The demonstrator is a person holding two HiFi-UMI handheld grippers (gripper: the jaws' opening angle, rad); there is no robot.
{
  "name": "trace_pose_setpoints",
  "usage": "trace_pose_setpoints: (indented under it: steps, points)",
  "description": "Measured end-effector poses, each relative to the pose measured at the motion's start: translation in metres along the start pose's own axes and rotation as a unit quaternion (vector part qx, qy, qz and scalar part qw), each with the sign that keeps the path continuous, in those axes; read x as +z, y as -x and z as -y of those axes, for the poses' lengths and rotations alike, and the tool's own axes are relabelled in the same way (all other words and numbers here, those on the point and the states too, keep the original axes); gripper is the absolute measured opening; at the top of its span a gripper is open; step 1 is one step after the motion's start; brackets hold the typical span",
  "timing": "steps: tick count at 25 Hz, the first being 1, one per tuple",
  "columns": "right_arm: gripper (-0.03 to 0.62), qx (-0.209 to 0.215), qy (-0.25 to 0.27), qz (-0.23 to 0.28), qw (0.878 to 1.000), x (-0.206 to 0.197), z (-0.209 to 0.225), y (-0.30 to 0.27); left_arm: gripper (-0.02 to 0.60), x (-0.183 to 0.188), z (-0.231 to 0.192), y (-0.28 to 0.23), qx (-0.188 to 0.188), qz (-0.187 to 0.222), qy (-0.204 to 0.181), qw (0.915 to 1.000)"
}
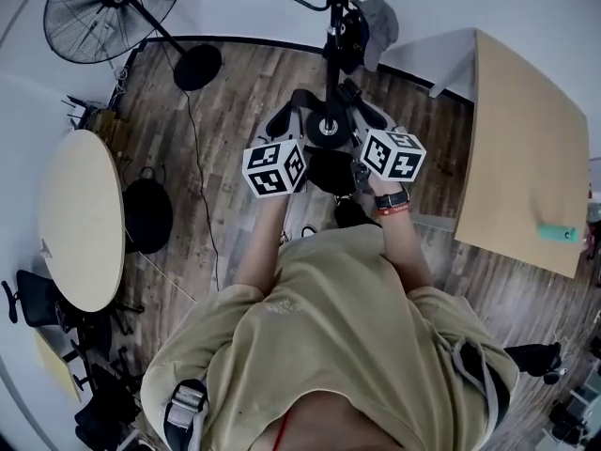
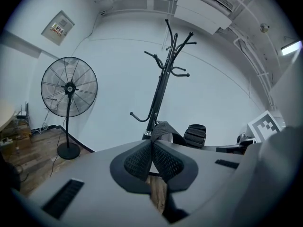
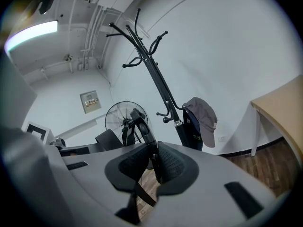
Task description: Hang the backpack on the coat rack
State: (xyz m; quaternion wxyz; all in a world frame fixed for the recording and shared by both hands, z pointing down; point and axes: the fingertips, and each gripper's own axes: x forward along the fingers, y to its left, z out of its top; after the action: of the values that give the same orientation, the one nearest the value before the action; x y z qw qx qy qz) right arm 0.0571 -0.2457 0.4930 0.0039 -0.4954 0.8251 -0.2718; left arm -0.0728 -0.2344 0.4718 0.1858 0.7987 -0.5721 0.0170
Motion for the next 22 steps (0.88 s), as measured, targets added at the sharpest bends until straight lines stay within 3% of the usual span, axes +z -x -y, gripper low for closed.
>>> trace_pose_setpoints:
  steps: [7, 22]
  points:
    - [0.064, 0.000, -0.003, 0.011, 1.000, 0.043, 0.035, -0.019, 0.026, 0.027, 0.027, -0.056, -0.017, 0.008, -0.005, 0.9998]
    - [0.064, 0.006, -0.021, 0.031, 0.999, 0.101, 0.084, -0.078, 0.026, 0.066, 0.023, -0.142, -0.010, 0.022, -0.014, 0.9996]
